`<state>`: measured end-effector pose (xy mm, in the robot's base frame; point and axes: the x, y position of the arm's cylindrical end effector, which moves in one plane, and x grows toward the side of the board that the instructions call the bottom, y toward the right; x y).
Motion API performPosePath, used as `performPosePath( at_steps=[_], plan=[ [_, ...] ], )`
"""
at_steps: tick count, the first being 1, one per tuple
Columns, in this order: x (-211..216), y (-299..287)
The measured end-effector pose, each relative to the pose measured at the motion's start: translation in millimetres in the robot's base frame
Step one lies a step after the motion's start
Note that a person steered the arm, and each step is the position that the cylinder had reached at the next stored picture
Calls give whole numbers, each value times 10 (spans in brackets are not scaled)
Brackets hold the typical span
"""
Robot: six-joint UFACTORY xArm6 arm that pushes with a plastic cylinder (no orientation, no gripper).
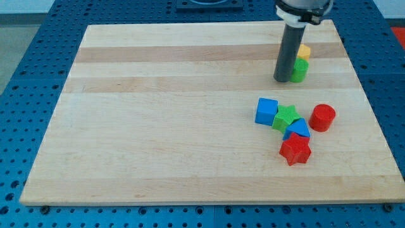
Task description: Place the red circle to the bottom of the green circle
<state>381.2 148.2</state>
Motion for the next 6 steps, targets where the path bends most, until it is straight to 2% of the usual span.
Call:
performPosePath(
  at_steps=[1, 2, 3, 4, 6],
  plan=[
    [17, -30],
    [-111, -578],
    [-245, -404],
    [-267, 25],
    [-106, 100]
  ],
)
